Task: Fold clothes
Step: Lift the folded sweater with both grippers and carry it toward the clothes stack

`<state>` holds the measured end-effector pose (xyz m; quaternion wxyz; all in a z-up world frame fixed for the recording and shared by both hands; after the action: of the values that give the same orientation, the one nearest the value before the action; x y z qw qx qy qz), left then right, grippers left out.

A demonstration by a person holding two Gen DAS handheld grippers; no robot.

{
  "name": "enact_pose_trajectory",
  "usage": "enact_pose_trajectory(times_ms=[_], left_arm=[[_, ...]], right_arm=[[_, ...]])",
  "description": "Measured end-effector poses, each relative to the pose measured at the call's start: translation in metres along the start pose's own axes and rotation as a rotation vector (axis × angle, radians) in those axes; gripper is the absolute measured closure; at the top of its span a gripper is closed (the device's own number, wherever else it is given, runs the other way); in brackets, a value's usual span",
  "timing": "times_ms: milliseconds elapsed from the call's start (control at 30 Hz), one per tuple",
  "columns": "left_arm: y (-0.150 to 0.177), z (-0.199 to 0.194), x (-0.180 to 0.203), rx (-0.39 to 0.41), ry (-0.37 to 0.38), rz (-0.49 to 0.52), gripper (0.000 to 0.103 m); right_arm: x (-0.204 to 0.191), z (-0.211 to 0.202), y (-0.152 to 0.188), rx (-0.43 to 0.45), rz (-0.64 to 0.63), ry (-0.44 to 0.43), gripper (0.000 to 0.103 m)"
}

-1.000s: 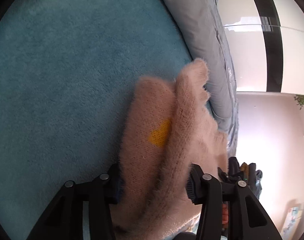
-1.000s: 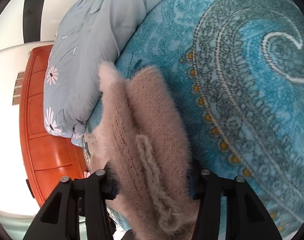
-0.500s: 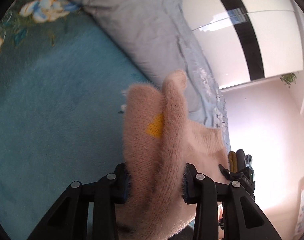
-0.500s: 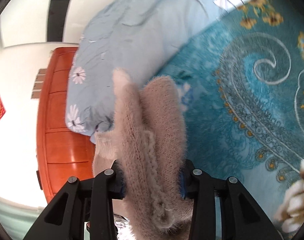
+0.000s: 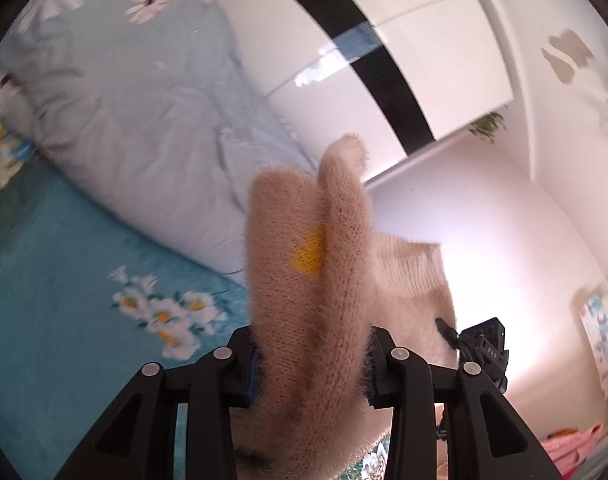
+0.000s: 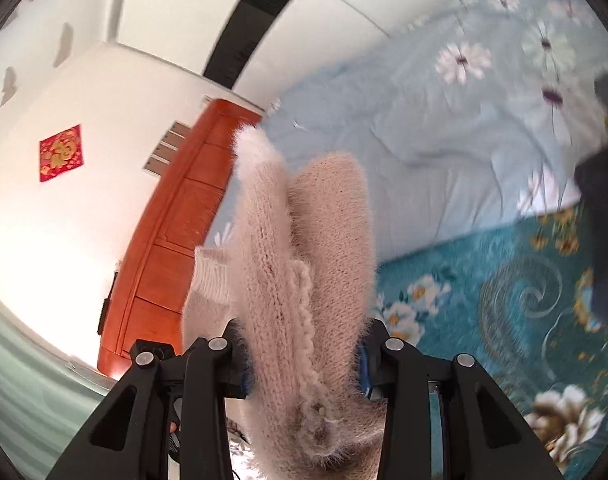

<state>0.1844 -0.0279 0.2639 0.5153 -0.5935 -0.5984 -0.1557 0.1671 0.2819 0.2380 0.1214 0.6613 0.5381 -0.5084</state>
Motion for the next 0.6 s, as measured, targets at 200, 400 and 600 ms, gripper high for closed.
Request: enact_pose_trajectory(times_ms=[200,400,600], left_arm=[[-0.028,0.071,0.100,-0.054,0.055,0.136,0.063],[-0.009,0.111,0.179,-0.157,0.136,0.222,0.063],[0.026,0.186,0.234,-0.290,0.216,0.252,0.063]], right_arm=[[-0.011,-0.085,-0.035,0.117,-0.058,0.005,0.064],[0.019,-0.170,-0.043,0.205,-0.067,0.037,0.064],[0.085,-0.252,-0.063,0.277,-0.002,0.134,0.064]])
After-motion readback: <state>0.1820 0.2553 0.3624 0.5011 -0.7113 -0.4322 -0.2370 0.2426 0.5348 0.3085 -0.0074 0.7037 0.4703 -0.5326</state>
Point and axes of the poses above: each gripper's, at about its wrist camera, not at the fingertips, and z roughly the way its jaws point, x to its right, y to its underside, the point moved 8 cm from there along z, roughly the way its jaws point, and after that the axes turned 3 degrees about -x, right-handed, at the moved point
